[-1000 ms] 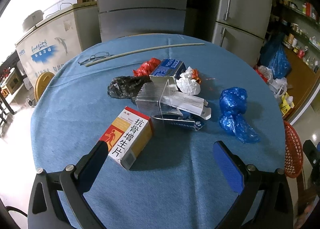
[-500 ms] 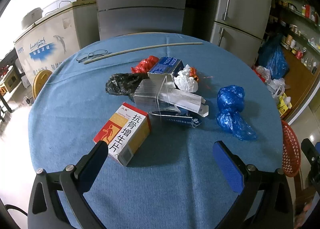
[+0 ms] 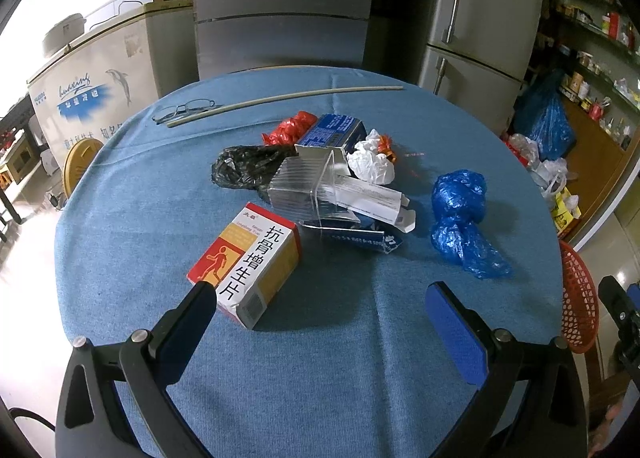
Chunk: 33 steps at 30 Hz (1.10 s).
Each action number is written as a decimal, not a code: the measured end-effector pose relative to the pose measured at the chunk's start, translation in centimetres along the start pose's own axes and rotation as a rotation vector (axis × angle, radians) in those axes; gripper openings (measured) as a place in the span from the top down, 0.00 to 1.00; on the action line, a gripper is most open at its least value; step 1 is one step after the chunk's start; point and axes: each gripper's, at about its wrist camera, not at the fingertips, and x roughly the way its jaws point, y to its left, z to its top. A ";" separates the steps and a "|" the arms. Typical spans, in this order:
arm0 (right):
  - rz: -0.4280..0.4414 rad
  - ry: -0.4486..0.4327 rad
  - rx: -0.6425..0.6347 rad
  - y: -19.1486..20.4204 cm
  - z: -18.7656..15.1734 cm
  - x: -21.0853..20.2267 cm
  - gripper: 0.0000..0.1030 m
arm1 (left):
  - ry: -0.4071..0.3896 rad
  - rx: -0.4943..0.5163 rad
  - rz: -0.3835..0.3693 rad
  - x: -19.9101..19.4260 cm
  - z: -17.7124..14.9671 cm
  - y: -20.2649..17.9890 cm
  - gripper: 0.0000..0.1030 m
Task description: Collect trash
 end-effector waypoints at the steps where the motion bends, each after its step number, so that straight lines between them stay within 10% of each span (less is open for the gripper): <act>1: 0.000 0.000 0.000 0.0 0.0 0.0 0.00 | 0.001 -0.001 0.000 0.0 0.0 0.0 0.00; 33: 0.003 0.013 -0.004 0.1 -0.2 0.2 0.00 | -0.002 -0.003 -0.011 -0.1 -0.4 0.6 0.00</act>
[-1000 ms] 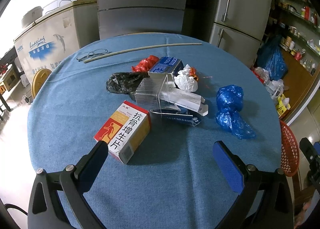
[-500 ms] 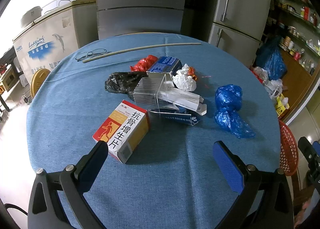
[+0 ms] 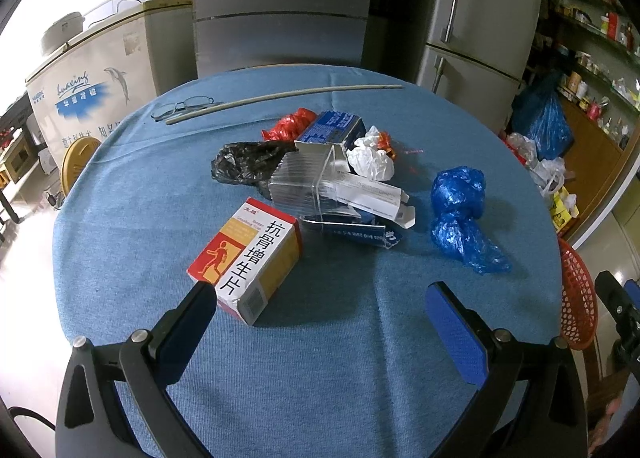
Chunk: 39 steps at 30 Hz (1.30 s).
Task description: Collect trash
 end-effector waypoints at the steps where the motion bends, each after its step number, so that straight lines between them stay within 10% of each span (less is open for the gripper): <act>1: 0.002 0.001 -0.001 0.0 0.0 0.0 0.00 | -0.002 -0.002 0.001 0.0 0.0 0.1 0.00; 14: 0.141 0.066 0.001 0.7 1.6 2.5 0.00 | -0.014 -0.060 0.033 -0.1 0.5 2.8 0.00; 32: 0.343 0.333 0.090 6.0 5.8 18.4 0.00 | 0.093 -0.089 0.073 5.5 2.4 6.2 0.00; 37: 0.369 0.363 0.075 6.9 5.3 20.0 0.19 | 0.154 -0.097 0.079 7.9 2.2 6.6 0.01; 39: 0.383 0.382 0.057 7.5 5.1 20.5 0.35 | 0.185 -0.084 0.062 8.7 1.8 6.5 0.25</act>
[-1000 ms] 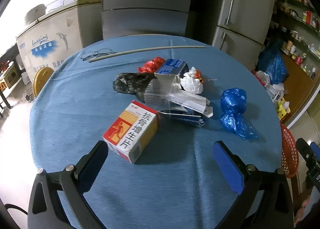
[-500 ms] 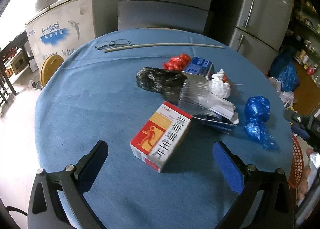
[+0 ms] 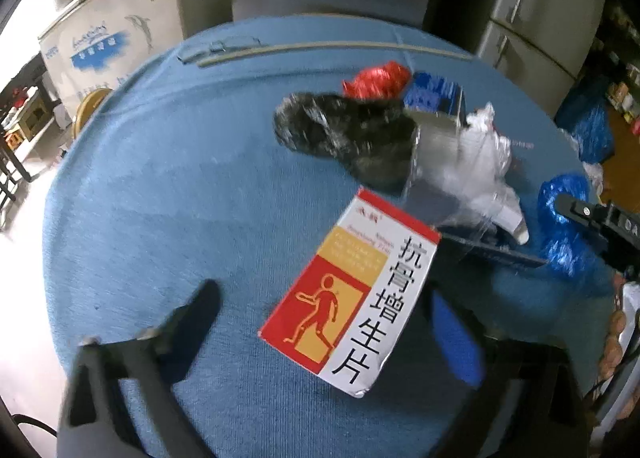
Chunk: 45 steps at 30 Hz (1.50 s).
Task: Collect trash
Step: 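Grasp the medicine box with the left tool while the right grasps the blue bag, then drop the blue bag into the red basket with the right tool while the left drops the box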
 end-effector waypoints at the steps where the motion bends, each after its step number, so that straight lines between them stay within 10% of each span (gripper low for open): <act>1: 0.011 0.009 -0.007 0.2 0.0 0.4 0.36 | 0.022 0.005 -0.008 0.4 -0.1 -0.1 0.38; 20: 0.028 -0.181 0.163 -7.2 -5.2 -10.8 0.39 | -0.144 0.030 0.025 -6.8 -1.7 -1.5 0.49; 34: -0.207 -0.292 0.399 -21.1 -8.7 -18.0 0.39 | -0.176 0.291 -0.175 -9.4 -0.6 -15.2 0.49; 45: -0.329 -0.180 0.457 -28.0 -9.7 -15.5 0.37 | -0.136 0.463 -0.281 -8.2 -0.6 -24.7 0.49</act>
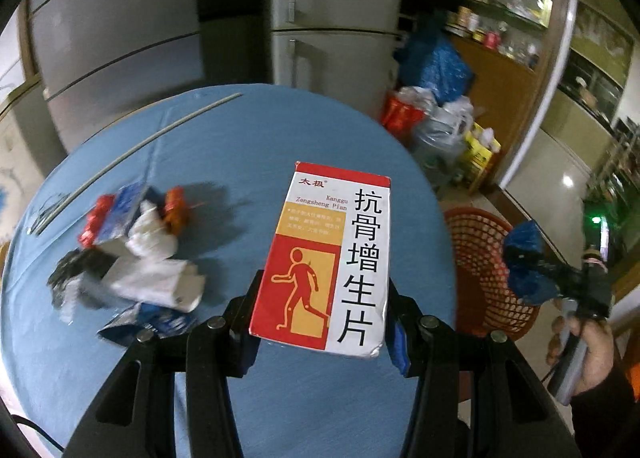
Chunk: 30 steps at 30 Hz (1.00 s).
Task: Collect trash
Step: 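Drop the blue bag into the red basket with the right tool while the left drops the box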
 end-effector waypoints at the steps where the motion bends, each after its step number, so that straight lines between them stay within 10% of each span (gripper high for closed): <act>1: -0.011 0.011 -0.001 -0.2 -0.1 0.5 0.37 | 0.005 0.013 -0.009 0.4 0.3 -0.7 0.49; 14: -0.100 0.085 0.023 -2.5 -0.6 2.3 0.24 | 0.042 0.137 -0.095 3.1 2.6 -7.1 0.49; 30: -0.032 -0.106 0.186 -6.9 0.4 -5.1 0.24 | 0.166 0.269 -0.222 9.5 3.6 -16.8 0.47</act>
